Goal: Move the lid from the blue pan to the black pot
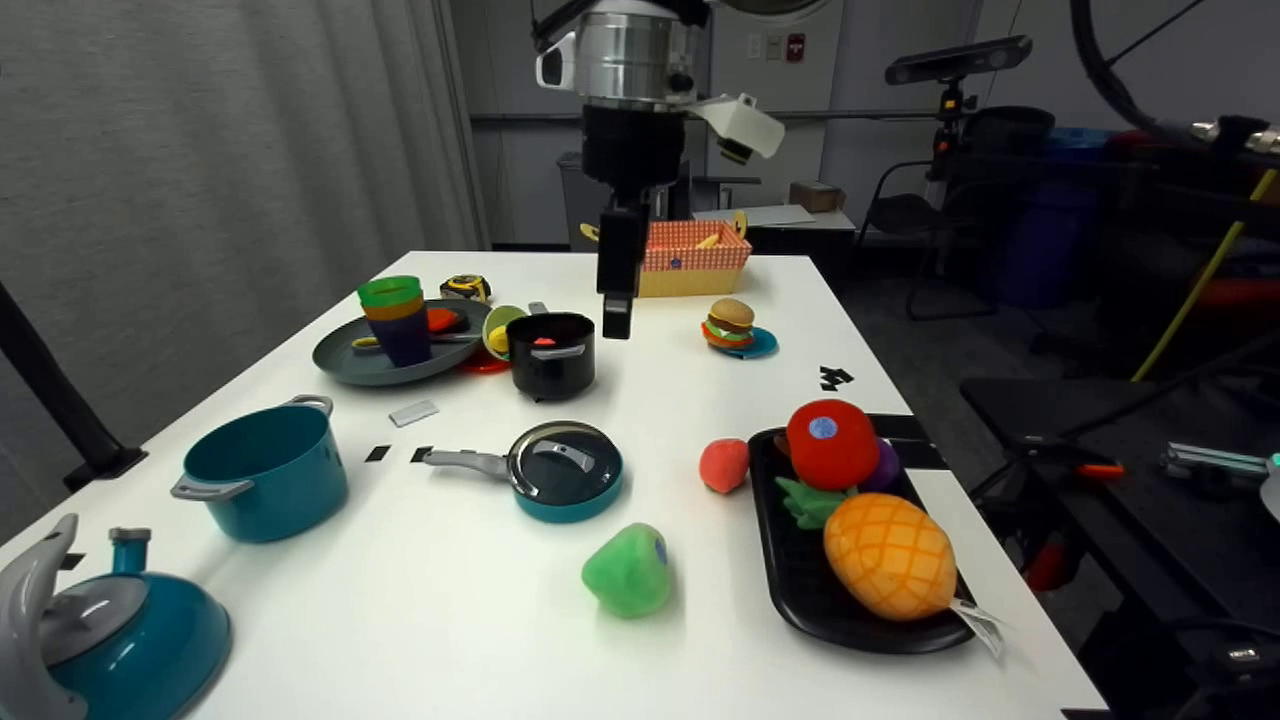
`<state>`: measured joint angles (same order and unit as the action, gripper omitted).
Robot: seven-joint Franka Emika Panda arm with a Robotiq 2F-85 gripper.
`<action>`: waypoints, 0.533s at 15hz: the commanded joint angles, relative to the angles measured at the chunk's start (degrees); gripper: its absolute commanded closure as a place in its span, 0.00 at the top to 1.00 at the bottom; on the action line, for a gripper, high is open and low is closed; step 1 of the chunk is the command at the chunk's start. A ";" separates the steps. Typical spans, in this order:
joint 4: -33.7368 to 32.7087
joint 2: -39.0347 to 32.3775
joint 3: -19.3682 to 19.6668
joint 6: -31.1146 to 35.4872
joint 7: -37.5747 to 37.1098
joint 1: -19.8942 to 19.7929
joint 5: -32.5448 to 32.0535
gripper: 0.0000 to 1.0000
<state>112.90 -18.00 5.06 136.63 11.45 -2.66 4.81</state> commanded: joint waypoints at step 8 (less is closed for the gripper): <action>0.37 -6.39 -1.76 10.12 -1.09 -0.35 -6.10 1.00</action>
<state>114.12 -23.09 4.31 145.47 11.45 -2.63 0.23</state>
